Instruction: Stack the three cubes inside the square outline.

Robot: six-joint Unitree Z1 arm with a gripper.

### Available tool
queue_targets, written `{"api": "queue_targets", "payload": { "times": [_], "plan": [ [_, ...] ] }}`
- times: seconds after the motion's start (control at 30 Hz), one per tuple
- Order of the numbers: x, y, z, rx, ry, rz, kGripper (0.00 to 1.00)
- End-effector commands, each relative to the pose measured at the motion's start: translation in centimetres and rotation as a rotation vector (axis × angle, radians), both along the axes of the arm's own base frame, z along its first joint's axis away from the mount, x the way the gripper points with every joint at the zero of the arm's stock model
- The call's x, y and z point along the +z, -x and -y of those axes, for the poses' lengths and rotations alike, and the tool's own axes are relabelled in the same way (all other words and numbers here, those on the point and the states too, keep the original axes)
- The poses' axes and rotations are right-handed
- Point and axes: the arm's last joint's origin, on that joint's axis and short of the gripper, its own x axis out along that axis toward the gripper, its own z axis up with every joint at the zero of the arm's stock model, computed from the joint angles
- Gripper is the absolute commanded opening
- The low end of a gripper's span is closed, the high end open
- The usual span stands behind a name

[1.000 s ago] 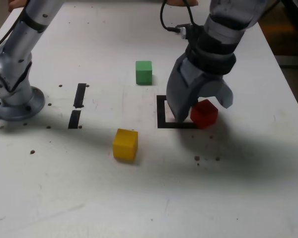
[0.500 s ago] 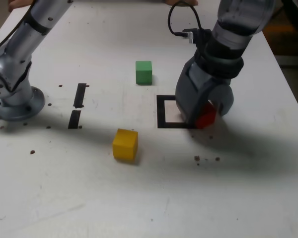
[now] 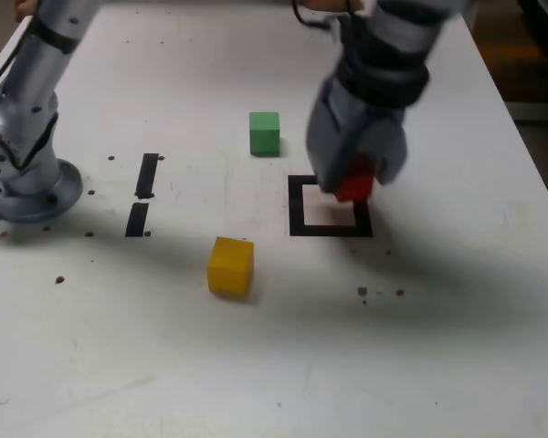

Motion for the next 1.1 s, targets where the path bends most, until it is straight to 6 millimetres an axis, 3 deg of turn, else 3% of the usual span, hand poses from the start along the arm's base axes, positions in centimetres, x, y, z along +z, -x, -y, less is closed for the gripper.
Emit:
{"api": "queue_targets", "payload": {
  "times": [0.0,0.17,0.43,0.77,1.07],
  "plan": [
    [0.6,1.1,-0.3,-0.041,-0.008,-0.008,0.17],
    [0.1,2.9,-0.9,-0.095,-0.016,-0.039,0.17],
    [-3.6,2.8,-1.1,-0.146,-0.001,-0.025,0.17],
    [-2.8,2.6,-1.2,-0.151,-0.007,0.016,0.17],
    [-3.9,1.9,-1.0,-0.166,0.008,0.014,0.17]
  ]
}}
